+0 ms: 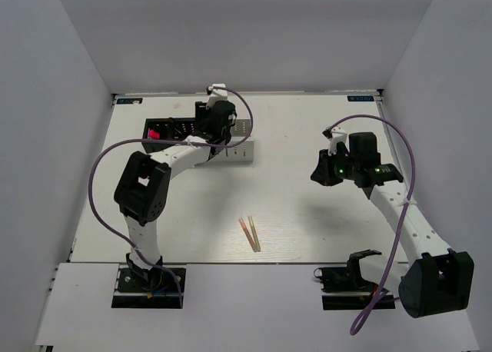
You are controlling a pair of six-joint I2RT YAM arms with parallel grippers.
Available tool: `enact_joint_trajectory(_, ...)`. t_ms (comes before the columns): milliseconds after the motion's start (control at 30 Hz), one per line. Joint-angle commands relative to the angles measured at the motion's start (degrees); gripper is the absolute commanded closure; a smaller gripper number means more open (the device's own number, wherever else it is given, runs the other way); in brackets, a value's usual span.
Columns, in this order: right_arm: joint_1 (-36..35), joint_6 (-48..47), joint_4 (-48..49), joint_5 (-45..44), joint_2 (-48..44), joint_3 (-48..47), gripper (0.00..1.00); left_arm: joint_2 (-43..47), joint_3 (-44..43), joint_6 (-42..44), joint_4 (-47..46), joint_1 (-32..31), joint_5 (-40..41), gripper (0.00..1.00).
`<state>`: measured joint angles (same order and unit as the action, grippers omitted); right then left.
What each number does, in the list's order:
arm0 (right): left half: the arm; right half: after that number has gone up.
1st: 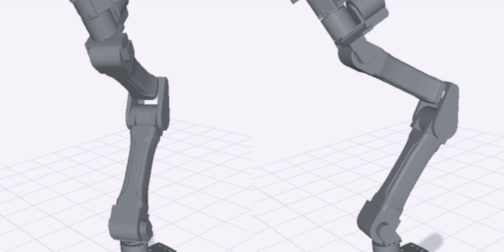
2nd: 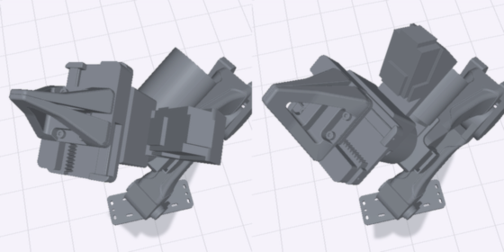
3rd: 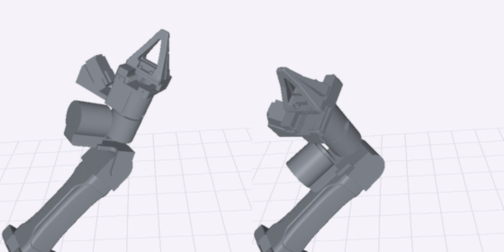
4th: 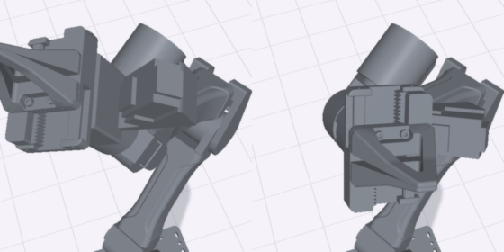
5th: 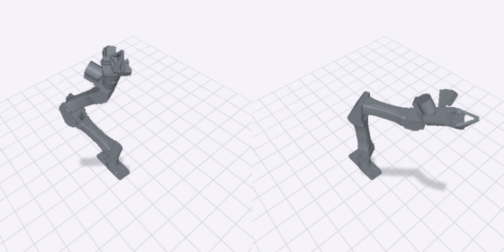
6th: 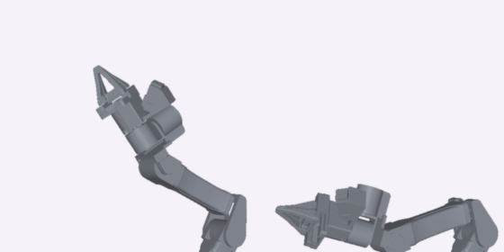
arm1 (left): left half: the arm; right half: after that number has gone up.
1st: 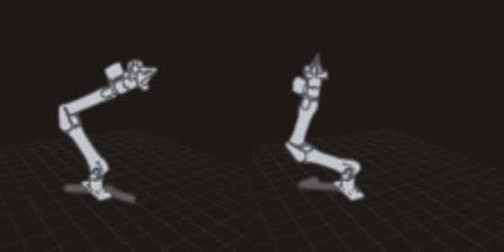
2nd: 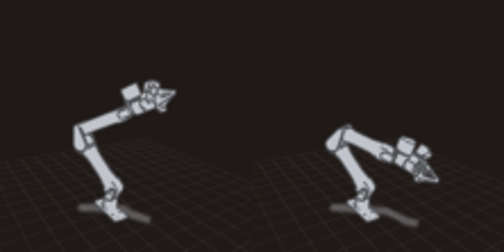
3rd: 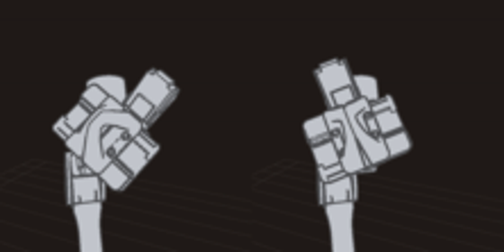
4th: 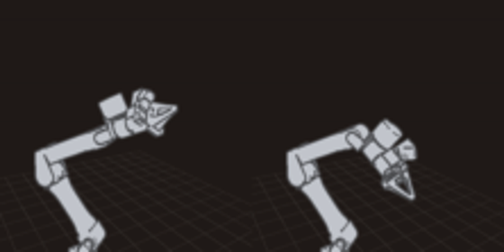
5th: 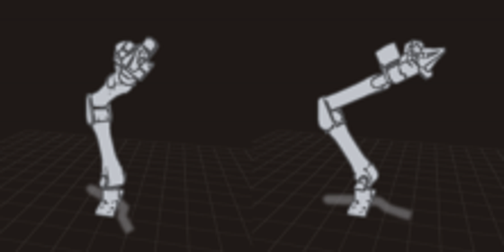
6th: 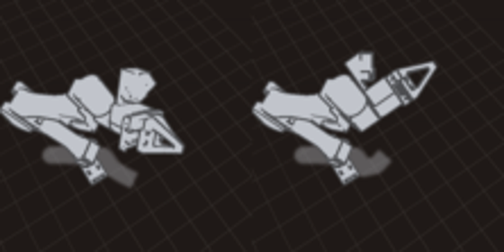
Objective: Sort the stationery into containers
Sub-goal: Place the stationery in the storage box, then pick up the pen from the center of the board.
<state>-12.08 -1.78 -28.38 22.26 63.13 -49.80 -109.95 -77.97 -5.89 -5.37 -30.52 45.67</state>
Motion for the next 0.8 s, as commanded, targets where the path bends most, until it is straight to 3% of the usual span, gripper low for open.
enact_joint_trajectory(0,0.03,-0.42,1.75,0.24,0.24,-0.03,0.75,5.27,-0.85,0.00,-1.93,-0.41,0.30,0.27)
enact_joint_trajectory(33,-0.05,-0.42,1.58,0.59,0.24,0.05,0.63,5.71,-1.30,0.18,-1.76,-0.76,-0.14,0.24)
enact_joint_trajectory(67,0.03,-0.50,1.57,0.68,0.15,0.05,0.59,5.97,-1.65,0.53,-1.75,-0.77,-0.14,0.22)
enact_joint_trajectory(233,0.03,-0.59,1.14,1.12,0.06,-0.21,0.52,8.08,-4.55,3.07,-1.23,-2.69,-0.41,0.25)
enact_joint_trajectory(267,0.03,-0.59,1.14,1.12,-0.03,-0.21,0.52,9.04,-4.73,3.95,-0.88,-3.13,-0.32,0.35)
enact_joint_trajectory(300,0.03,-0.77,1.22,1.20,0.06,-0.21,0.57,10.71,-4.56,4.39,-0.79,-3.40,0.29,0.52)
enact_joint_trajectory(333,0.21,-0.94,1.14,1.47,-0.11,-0.03,0.68,11.42,-4.47,5.44,-0.35,-5.23,1.25,0.89)
enact_joint_trajectory(367,0.12,-0.86,1.14,1.38,-0.03,-0.03,1.00,14.56,-4.29,5.45,1.48,-5.94,1.35,0.98)
enact_joint_trajectory(433,0.03,-1.73,0.61,1.90,-0.12,0.14,1.00,17.12,-5.25,1.97,14.64,-9.27,-0.30,1.00)
enact_joint_trajectory(467,0.03,-2.00,0.43,4.08,0.14,0.32,1.00,20.79,-5.69,-0.59,25.47,-9.99,-3.97,1.00)
enact_joint_trajectory(500,-0.23,-2.35,0.52,4.89,0.58,0.32,0.92,21.87,-6.48,-3.75,37.33,-11.13,-8.71,1.00)
enact_joint_trajectory(533,-0.32,-3.31,-0.87,7.51,1.89,-0.73,0.62,22.67,-8.32,-15.70,47.28,-11.40,-14.41,0.80)
enact_joint_trajectory(600,-0.32,-3.93,-3.24,8.93,3.83,-1.79,0.12,25.74,-7.03,-26.03,56.23,-12.53,-19.72,0.43)
enact_joint_trajectory(633,-0.32,-4.02,-3.96,9.20,4.53,-2.40,0.12,27.93,-3.10,-31.76,57.30,-12.72,-25.05,0.27)
enact_joint_trajectory(667,-0.32,-4.19,-4.92,9.46,5.85,-3.36,0.18,30.47,2.25,-37.90,58.18,-13.42,-26.06,0.27)
enact_joint_trajectory(700,-0.32,-4.54,-4.93,9.64,6.21,-3.46,0.83,31.80,8.30,-39.88,56.88,-14.90,-27.38,0.27)
enact_joint_trajectory(733,-0.49,-4.29,-4.93,9.29,6.47,-3.72,1.00,33.99,11.24,-42.16,56.26,-15.26,-31.39,0.28)
enact_joint_trajectory(767,-0.41,-3.85,-4.76,9.03,7.00,-3.81,1.00,34.80,15.96,-49.49,55.04,-15.79,-32.39,0.34)
